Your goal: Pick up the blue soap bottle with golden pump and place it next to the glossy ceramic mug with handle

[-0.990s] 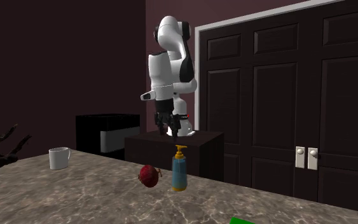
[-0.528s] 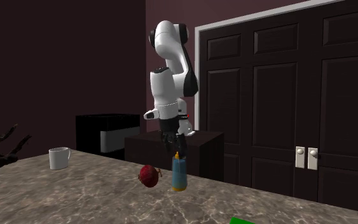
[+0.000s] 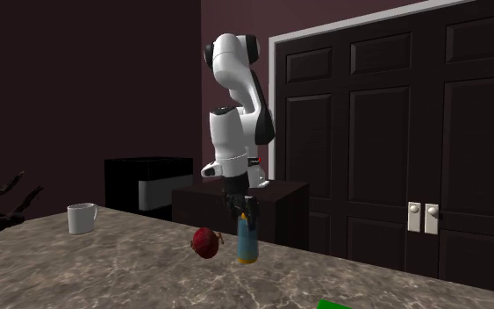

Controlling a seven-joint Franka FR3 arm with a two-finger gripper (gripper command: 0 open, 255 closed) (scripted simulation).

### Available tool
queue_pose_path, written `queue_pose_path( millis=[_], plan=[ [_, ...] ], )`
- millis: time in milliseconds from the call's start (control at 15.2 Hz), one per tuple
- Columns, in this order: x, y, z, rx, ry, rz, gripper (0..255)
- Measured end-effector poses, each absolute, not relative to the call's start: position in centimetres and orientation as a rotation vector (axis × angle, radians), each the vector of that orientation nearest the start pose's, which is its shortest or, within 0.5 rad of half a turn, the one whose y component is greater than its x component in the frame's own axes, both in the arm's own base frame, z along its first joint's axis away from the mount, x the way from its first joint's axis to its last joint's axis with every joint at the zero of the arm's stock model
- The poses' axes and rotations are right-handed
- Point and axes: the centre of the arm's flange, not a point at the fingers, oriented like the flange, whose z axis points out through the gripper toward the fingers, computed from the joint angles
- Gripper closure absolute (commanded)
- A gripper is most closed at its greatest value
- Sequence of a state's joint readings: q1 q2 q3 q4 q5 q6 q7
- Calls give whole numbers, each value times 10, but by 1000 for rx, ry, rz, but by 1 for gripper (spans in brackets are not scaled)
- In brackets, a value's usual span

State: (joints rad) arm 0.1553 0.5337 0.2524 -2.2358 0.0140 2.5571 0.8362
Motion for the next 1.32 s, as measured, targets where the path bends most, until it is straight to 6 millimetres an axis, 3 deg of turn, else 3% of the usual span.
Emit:
queue_pose_path(
  millis=[264,330,990,1320],
  plan=[
    [469,213,120,-3039,715,375,0],
    [469,213,120,-3039,715,375,255],
    [469,214,121,-3039,714,375,255],
    [469,214,141,-3039,715,375,255]
  ],
)
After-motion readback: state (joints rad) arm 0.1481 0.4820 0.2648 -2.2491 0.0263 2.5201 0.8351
